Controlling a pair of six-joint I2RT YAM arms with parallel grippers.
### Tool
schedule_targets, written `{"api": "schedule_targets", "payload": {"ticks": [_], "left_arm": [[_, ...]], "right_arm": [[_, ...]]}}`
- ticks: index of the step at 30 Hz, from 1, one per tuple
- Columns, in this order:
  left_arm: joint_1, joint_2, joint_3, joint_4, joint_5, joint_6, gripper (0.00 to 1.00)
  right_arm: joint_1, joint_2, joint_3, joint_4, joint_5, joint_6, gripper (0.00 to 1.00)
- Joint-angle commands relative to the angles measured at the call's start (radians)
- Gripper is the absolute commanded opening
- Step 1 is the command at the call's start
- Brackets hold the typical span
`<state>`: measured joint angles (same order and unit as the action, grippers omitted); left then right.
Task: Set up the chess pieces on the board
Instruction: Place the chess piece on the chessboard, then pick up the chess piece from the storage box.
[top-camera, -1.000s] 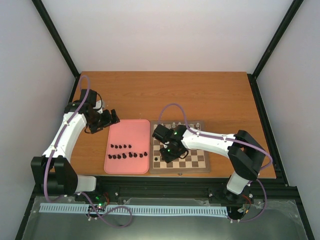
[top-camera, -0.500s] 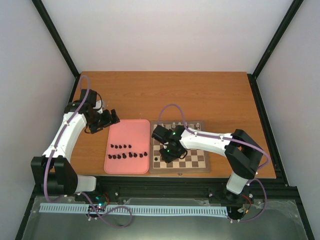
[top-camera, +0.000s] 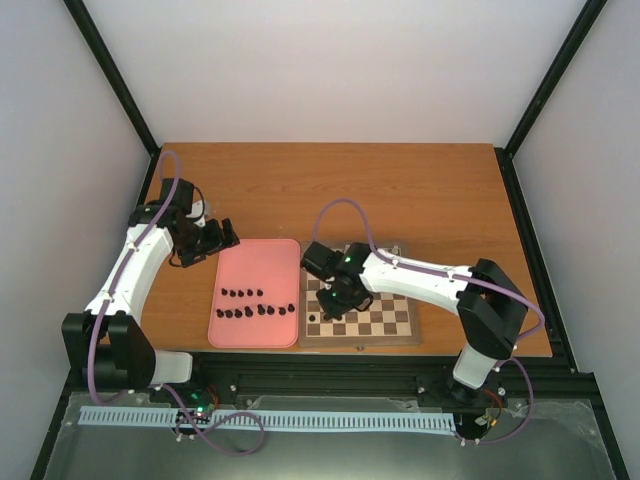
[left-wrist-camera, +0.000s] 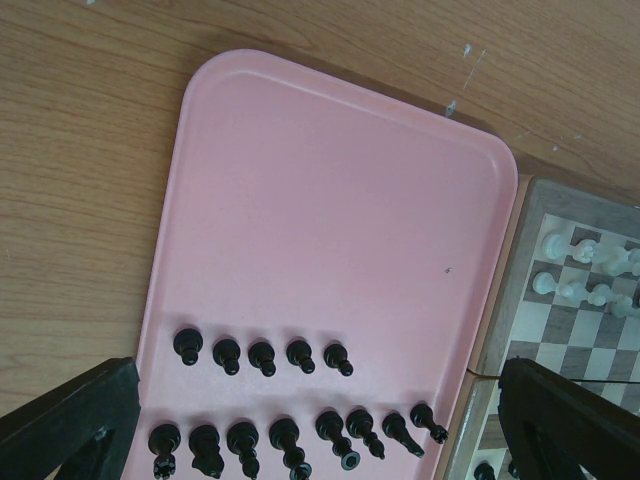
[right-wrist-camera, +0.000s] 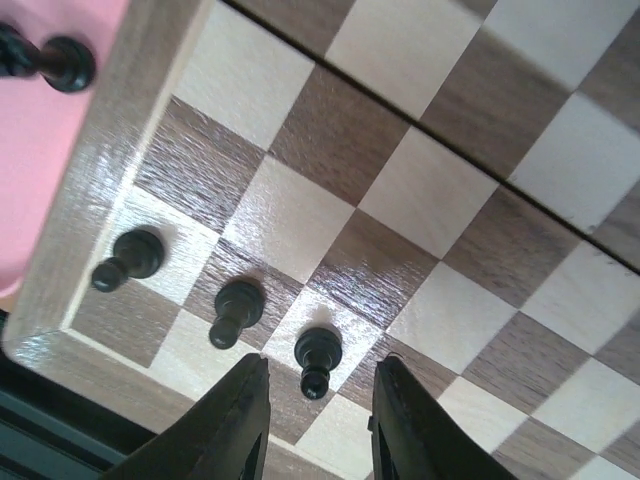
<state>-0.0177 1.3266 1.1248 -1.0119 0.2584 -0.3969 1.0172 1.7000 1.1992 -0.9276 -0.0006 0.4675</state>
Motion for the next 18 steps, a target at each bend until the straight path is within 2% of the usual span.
{"api": "schedule_targets", "payload": {"ticks": [1, 6, 9, 13, 18], "left_arm": [[0.004, 0.005, 0.01, 0.014, 0.003, -0.01, 1.0], [0.004, 0.006, 0.016, 0.013, 0.005, -0.011, 1.0], [0.004, 0.005, 0.017, 0.014, 0.01, -0.011, 1.0], [0.005, -0.002, 0.013, 0.013, 0.013, -0.011, 1.0], [0.004, -0.013, 0.01, 0.012, 0.013, -0.017, 1.0]], "right_arm": [[0.008, -0.059, 0.088, -0.073, 0.06, -0.012, 0.31], [0.007, 0.008, 0.267, -0.112, 0.052, -0.064, 0.32], [0.009, 0.085, 0.365, -0.08, 0.01, -0.1, 0.32], [0.024, 0.237, 0.536, -0.05, -0.035, -0.143, 0.32], [0.048, 0.387, 0.654, 0.017, -0.085, -0.174, 0.33]]}}
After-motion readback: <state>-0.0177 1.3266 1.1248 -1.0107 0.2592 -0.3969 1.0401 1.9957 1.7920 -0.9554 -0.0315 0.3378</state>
